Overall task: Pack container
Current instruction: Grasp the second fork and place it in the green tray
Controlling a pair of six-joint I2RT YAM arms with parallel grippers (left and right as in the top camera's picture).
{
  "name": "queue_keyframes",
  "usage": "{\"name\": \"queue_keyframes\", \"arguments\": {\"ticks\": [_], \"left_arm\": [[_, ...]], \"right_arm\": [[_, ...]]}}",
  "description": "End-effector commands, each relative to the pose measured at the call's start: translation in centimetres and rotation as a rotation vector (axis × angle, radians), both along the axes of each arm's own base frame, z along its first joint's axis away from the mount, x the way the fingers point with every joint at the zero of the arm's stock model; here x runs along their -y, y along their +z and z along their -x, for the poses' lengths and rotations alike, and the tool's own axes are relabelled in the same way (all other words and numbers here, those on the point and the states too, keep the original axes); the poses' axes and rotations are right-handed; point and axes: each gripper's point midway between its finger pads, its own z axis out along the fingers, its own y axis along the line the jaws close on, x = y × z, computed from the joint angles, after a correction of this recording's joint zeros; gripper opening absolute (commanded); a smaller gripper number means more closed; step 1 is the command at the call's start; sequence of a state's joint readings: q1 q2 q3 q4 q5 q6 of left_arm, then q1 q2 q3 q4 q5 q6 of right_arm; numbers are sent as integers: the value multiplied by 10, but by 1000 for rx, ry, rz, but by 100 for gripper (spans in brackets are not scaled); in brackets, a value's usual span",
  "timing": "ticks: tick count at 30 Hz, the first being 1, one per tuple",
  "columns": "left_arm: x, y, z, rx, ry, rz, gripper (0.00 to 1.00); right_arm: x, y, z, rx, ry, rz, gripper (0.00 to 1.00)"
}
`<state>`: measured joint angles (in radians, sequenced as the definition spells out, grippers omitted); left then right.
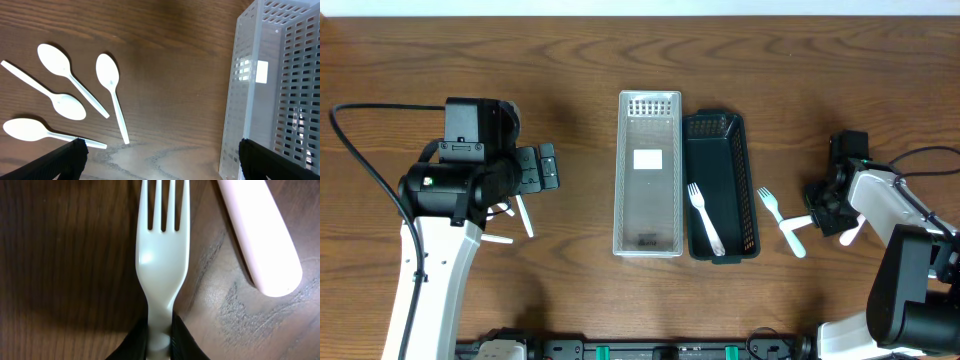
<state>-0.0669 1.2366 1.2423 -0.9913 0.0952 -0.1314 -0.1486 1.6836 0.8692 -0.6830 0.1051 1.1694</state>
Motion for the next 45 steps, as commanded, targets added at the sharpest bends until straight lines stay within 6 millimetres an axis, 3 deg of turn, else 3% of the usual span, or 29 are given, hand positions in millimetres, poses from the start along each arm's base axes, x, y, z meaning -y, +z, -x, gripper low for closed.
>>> {"name": "queue_keyframes", "arguments": {"ticks": [1,4,11,15,18,20,24,29,35,39,45], "left_arm": [[-1,5,-3,9,10,2,98],[-1,5,-3,9,10,2,98],[-1,5,-3,10,10,2,98],[-1,5,-3,10,10,2,98],[-1,5,-3,10,10,2,98],[-1,5,-3,10,10,2,98],[-2,5,-3,10,10,2,98],[-1,5,-3,9,10,2,98],[-2,5,-3,10,9,1,98],[-2,5,-3,9,7,-1,98],[-2,3,-4,3,6,-2,98]], "right_arm": [[0,-3,5,-11,-6,2,8],[0,-3,5,-12,-5,1,2],[2,3,-4,5,87,13,1],[14,32,-33,70,228,94,1],[11,68,-59,131,392,125,1],[-3,93,-77,181,561,121,1],[-53,145,-104,310,964,103,1],[-117,179,-99,349,1296,85,1],[-182,174,-79,330,1431,26,1],[-202,158,-69,276,1485,-8,3],[-210,131,-56,163,1524,-59,4]]}}
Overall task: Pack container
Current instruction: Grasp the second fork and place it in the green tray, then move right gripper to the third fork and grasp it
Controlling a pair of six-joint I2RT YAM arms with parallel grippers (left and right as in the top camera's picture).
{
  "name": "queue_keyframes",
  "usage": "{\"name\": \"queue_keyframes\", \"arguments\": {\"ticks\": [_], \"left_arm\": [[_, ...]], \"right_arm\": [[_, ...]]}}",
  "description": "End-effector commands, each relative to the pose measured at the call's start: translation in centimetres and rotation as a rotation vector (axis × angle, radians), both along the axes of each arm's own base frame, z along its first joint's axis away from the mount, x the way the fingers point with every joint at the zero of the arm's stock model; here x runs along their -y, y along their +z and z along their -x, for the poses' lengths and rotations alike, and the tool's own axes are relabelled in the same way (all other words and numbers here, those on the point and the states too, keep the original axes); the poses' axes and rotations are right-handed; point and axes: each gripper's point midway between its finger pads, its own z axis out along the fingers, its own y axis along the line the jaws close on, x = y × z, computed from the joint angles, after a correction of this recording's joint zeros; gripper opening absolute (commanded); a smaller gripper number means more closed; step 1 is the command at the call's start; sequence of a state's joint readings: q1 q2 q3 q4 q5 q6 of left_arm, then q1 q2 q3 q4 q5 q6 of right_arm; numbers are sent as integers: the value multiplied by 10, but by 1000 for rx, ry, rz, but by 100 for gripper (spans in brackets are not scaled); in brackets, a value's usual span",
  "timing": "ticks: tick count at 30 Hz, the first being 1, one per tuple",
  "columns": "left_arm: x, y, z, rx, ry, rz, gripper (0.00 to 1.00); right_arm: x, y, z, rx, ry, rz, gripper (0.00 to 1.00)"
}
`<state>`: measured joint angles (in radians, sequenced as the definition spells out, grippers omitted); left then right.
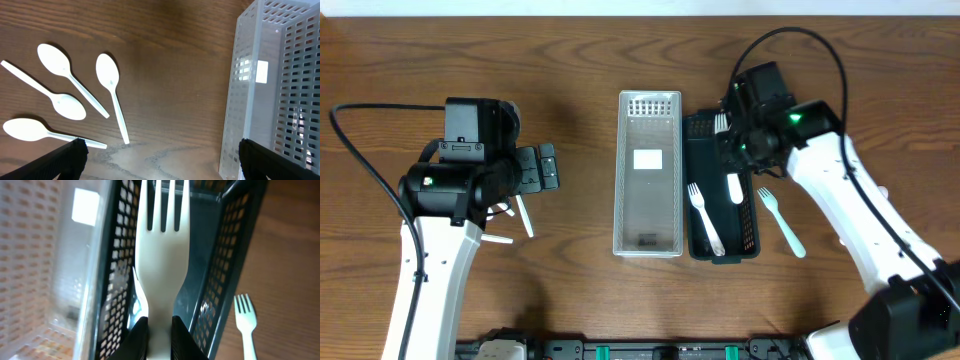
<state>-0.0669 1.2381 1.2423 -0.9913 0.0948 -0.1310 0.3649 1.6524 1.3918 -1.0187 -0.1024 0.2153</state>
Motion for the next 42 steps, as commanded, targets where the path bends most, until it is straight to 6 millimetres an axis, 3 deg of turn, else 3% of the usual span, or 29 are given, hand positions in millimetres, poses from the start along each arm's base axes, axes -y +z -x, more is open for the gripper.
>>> {"name": "queue_keyframes", "arguments": {"ticks": [1,4,8,10,11,12,15,18,23,25,31,35,38,42], "left_arm": [[-2,3,-3,4,7,-1,98],[-1,2,-4,0,6,-1,98],[-2,1,-4,-3,7,-2,98],[-1,0,-4,-5,6,-1,98],[-2,0,-5,-7,7,-2,98],[-1,0,-5,-7,6,-1,98],[-1,0,-5,-7,6,-1,98],[-2,0,-5,-7,7,-2,98],[-2,0,-5,-8,7,-2,98],[-1,0,-5,-8,6,-1,98],[-1,0,-5,-8,7,-1,98],[-1,0,-5,-8,7,-1,98],[-1,0,-5,-8,7,-1,98],[-1,0,-5,-7,7,-1,98]], "right_arm": [[-5,-17,7,-64,49,26,5],[-2,-32,14,-128,54,51,19],[-1,-38,17,-158,55,62,22],[-3,-38,18,-157,81,53,43],[-6,-36,19,-159,107,40,64],[-8,-35,21,-163,127,29,78],[-7,-24,20,-161,136,29,81],[0,1,8,-100,102,41,81],[39,51,-16,52,-24,116,86],[56,59,-15,67,-2,141,90],[112,36,16,-106,86,222,92],[131,11,31,-189,72,227,93],[136,-9,39,-223,69,225,94],[121,-36,45,-232,138,149,93]]}}
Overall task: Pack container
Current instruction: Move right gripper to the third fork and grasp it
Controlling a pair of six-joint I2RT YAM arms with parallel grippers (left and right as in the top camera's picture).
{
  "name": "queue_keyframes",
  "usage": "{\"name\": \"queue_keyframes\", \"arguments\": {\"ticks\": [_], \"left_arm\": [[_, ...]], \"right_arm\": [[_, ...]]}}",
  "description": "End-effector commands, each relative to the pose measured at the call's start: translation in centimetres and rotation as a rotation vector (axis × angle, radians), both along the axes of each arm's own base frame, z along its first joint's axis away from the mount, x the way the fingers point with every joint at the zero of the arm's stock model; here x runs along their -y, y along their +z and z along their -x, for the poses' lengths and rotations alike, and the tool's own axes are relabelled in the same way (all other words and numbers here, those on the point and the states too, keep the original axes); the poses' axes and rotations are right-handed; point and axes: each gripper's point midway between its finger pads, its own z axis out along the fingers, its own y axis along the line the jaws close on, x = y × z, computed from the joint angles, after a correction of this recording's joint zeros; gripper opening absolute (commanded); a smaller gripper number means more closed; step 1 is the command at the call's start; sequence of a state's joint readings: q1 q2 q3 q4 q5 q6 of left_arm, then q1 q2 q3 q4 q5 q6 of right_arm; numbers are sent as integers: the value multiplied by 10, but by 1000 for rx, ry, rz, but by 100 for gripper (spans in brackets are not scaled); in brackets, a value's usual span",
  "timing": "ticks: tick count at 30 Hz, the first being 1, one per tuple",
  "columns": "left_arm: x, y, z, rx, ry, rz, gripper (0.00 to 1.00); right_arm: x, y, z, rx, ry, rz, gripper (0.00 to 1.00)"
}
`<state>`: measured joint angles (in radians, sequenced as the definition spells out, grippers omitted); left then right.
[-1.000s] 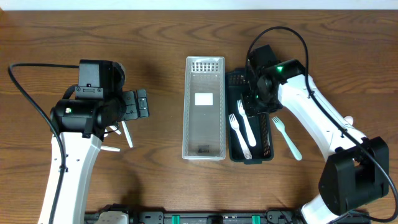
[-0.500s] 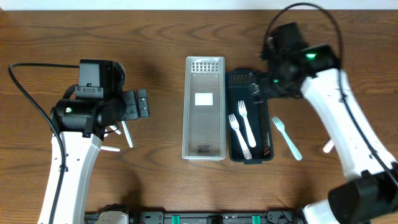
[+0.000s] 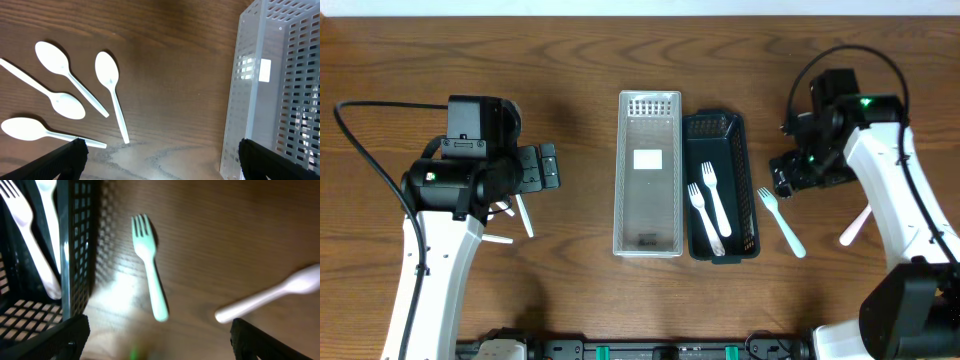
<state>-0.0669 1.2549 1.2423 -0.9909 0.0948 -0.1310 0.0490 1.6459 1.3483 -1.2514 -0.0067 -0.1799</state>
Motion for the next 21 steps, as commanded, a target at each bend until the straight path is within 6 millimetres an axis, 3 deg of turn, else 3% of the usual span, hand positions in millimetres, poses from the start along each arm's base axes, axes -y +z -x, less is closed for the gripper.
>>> {"name": "queue_keyframes", "arguments": {"ticks": [1,10,21], "left_arm": [[-2,5,-3,9,7,-1,98],[-2,5,-3,9,7,0,98],[-2,4,-3,9,7,0,98]], "right_arm": [[-12,-21,9,-36,72,-71,93],[-7,-67,22,-45,72,-46,92],[-8,-102,5,-33,77,-40,88]]}}
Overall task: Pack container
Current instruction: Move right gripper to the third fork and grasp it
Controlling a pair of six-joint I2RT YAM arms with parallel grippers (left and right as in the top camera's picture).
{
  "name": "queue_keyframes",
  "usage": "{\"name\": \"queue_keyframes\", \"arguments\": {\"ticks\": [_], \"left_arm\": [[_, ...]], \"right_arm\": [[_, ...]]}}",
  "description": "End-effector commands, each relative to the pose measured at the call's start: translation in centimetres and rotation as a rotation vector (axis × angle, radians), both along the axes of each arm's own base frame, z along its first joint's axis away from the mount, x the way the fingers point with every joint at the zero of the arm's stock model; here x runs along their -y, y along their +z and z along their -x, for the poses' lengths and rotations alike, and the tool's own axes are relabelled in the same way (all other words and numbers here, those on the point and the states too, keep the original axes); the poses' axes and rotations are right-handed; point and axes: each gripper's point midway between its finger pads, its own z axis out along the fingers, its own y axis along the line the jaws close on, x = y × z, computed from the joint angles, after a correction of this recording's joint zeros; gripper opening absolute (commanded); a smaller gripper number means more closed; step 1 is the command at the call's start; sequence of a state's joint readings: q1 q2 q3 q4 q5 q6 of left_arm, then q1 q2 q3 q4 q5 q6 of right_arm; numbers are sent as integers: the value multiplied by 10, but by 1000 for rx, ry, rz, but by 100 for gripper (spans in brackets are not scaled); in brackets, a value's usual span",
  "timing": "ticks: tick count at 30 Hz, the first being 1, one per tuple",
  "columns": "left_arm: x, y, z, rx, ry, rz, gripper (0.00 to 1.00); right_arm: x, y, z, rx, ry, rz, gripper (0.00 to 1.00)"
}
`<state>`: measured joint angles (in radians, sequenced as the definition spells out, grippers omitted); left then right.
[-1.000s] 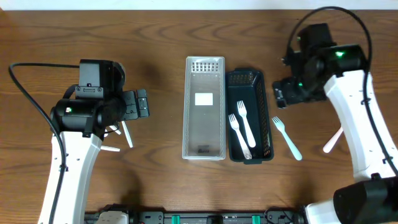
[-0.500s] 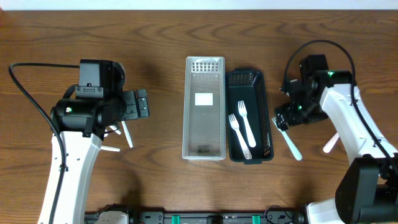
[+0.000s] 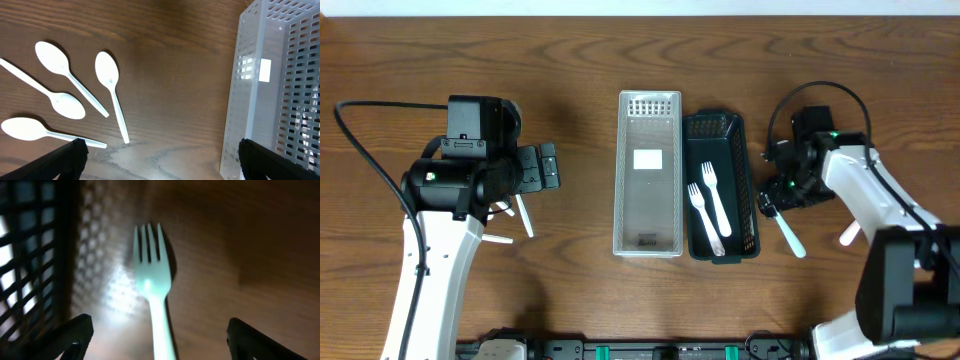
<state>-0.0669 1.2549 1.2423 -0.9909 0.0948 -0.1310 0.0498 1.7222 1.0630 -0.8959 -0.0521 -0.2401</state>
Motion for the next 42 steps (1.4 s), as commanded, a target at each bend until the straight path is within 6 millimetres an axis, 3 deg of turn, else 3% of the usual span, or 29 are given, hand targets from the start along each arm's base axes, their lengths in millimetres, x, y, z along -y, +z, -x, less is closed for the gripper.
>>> {"name": "queue_keyframes", "arguments": {"ticks": [1,9,21,42], "left_arm": [[-2,4,-3,9,7,0,98],[-2,4,-3,9,7,0,98],[-2,4,-3,9,7,0,98],[-2,5,-3,9,7,0,98]], "right_arm": [[-1,-17,-1,-26,16,4,88],[3,-40,-4,-57,59,25,86],[2,-42,-9,-38,87,23,82],[2,-42,-13,-20,87,23,53]]}}
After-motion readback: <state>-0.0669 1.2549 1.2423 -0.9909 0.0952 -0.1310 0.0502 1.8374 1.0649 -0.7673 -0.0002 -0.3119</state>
